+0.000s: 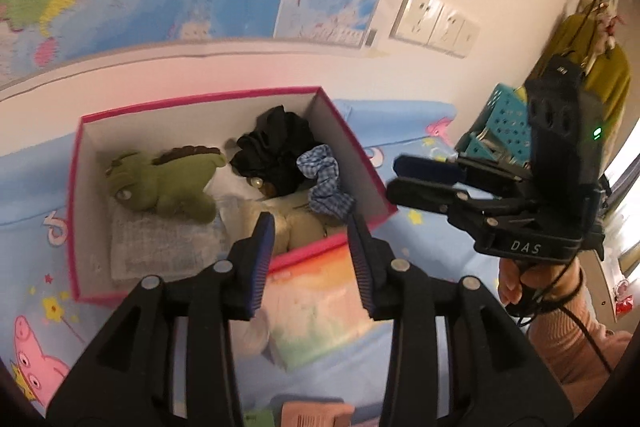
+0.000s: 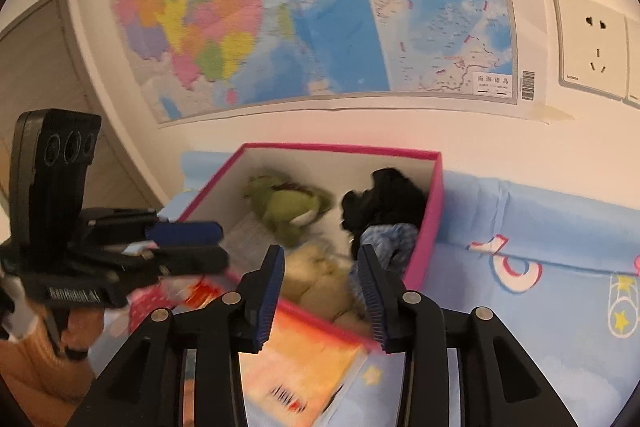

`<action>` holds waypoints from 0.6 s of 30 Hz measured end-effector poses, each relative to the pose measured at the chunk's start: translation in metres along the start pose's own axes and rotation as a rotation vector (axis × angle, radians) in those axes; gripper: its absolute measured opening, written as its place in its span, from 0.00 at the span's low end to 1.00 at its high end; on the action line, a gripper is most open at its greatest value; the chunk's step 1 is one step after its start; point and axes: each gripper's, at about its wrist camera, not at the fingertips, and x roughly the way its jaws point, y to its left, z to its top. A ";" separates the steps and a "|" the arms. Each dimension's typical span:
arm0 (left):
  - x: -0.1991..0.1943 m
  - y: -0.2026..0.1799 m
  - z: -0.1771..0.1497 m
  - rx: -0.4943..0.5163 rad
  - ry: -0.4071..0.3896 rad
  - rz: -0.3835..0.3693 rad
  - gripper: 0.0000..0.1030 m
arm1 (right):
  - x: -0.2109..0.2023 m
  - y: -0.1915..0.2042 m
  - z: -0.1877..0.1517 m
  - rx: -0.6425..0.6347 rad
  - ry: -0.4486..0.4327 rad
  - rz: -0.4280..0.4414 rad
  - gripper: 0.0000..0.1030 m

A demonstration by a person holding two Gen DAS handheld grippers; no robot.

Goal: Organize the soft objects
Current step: 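Move the right gripper down to the white medical-tape pouch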

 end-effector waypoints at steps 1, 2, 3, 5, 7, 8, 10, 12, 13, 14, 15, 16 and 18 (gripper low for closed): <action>-0.012 0.003 -0.007 -0.002 -0.019 -0.013 0.39 | -0.005 0.003 -0.005 0.001 -0.002 0.017 0.40; -0.019 0.005 -0.012 -0.003 -0.028 -0.015 0.39 | -0.008 0.006 -0.009 0.001 -0.003 0.033 0.41; -0.024 0.007 -0.016 -0.005 -0.037 -0.013 0.39 | -0.012 0.010 -0.014 0.002 0.000 0.059 0.42; -0.040 0.013 -0.030 -0.008 -0.055 -0.012 0.40 | -0.015 0.016 -0.025 0.015 0.010 0.096 0.45; -0.050 0.020 -0.043 -0.020 -0.066 0.003 0.41 | -0.015 0.026 -0.038 0.007 0.037 0.131 0.45; -0.055 0.024 -0.050 -0.030 -0.066 0.007 0.41 | -0.014 0.033 -0.046 0.001 0.051 0.148 0.45; -0.059 0.034 -0.066 -0.056 -0.054 0.025 0.41 | -0.010 0.043 -0.059 -0.007 0.085 0.189 0.45; -0.059 0.042 -0.077 -0.078 -0.037 0.045 0.41 | -0.003 0.054 -0.071 -0.012 0.116 0.216 0.45; -0.058 0.049 -0.086 -0.100 -0.021 0.053 0.41 | 0.002 0.061 -0.077 -0.019 0.142 0.234 0.45; -0.057 0.053 -0.091 -0.114 -0.014 0.058 0.41 | 0.005 0.065 -0.082 -0.026 0.158 0.242 0.45; -0.057 0.057 -0.098 -0.129 -0.003 0.066 0.41 | 0.011 0.072 -0.088 -0.032 0.179 0.256 0.45; -0.054 0.063 -0.107 -0.145 0.016 0.083 0.41 | 0.018 0.079 -0.093 -0.037 0.206 0.276 0.45; -0.051 0.068 -0.118 -0.172 0.036 0.094 0.41 | 0.028 0.089 -0.101 -0.044 0.240 0.300 0.45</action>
